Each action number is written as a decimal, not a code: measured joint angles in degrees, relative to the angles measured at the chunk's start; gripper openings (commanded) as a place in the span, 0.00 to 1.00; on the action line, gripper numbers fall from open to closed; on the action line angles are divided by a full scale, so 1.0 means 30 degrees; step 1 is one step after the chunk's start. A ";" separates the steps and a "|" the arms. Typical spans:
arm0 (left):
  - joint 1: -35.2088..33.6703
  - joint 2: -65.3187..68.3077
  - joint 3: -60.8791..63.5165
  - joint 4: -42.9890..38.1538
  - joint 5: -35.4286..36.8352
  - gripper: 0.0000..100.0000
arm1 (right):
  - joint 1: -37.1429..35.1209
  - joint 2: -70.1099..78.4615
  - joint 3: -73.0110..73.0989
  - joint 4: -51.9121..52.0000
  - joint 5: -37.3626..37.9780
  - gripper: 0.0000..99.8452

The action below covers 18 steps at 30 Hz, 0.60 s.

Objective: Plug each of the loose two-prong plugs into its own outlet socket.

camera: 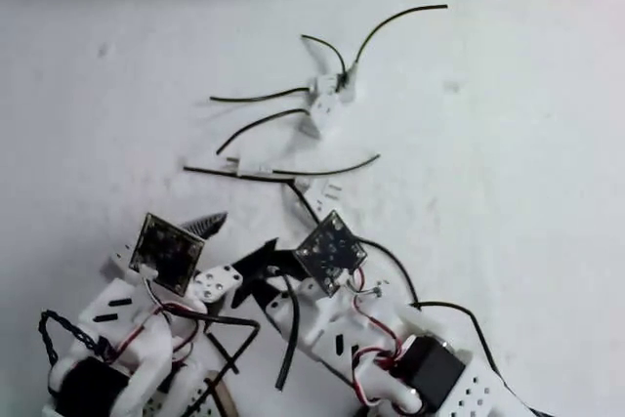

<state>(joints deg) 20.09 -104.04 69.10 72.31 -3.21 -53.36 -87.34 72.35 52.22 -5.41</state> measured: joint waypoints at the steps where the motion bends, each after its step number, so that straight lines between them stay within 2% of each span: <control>1: -0.0498 0.0000 0.0000 0.0000 0.0000 0.26 | 0.0615 0.0000 0.0000 0.0000 0.0029 0.02; 8: -0.5275 0.0029 0.0733 -0.1846 0.0205 0.26 | 0.5304 0.0000 0.0000 0.0000 0.0938 0.02; 14: -0.5978 0.0059 0.1582 -0.2491 -0.0234 0.26 | 0.9084 0.0000 0.0000 0.0791 0.2022 0.02; 18: -0.5978 0.0059 0.1612 -0.2491 -0.0293 0.26 | 1.0344 0.0000 0.0000 0.0821 0.2139 0.02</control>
<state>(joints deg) 2.15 -103.87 73.93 64.84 -4.09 -22.33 -87.34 72.35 54.68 1.01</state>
